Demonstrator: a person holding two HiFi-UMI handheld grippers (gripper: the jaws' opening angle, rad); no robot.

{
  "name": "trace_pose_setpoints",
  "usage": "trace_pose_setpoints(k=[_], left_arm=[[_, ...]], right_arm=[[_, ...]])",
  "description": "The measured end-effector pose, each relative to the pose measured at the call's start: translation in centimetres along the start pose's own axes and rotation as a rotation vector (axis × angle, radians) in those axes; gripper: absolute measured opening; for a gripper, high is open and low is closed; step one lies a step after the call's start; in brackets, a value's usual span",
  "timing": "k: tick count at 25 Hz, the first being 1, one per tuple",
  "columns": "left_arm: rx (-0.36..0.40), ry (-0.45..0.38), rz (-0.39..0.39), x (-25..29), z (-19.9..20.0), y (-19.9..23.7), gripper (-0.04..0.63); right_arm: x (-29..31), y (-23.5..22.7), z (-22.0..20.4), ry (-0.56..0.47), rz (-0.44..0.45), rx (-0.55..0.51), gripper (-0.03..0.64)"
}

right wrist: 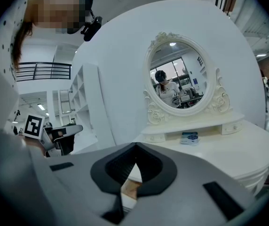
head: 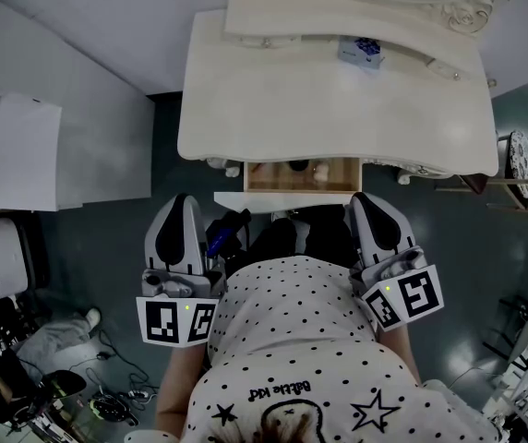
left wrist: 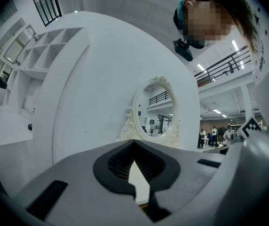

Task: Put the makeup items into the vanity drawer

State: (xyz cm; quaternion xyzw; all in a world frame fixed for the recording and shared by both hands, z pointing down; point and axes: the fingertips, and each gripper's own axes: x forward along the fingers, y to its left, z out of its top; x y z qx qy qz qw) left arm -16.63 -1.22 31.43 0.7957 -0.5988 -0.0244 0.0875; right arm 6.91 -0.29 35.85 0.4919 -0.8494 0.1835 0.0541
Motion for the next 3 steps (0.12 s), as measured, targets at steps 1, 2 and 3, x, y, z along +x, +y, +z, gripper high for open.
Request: trace_pose_setpoints(k=[1, 2, 3], left_arm=[[0.0, 0.0, 0.0, -0.01, -0.01, -0.01, 0.009], [0.0, 0.0, 0.0, -0.01, -0.01, -0.02, 0.009], [0.0, 0.0, 0.0, -0.02, 0.0, -0.04, 0.009]], right_arm=[[-0.01, 0.0, 0.0, 0.001, 0.0, 0.0, 0.008], [-0.02, -0.01, 0.0, 0.001, 0.0, -0.001, 0.008], [-0.03, -0.01, 0.0, 0.002, 0.0, -0.001, 0.009]])
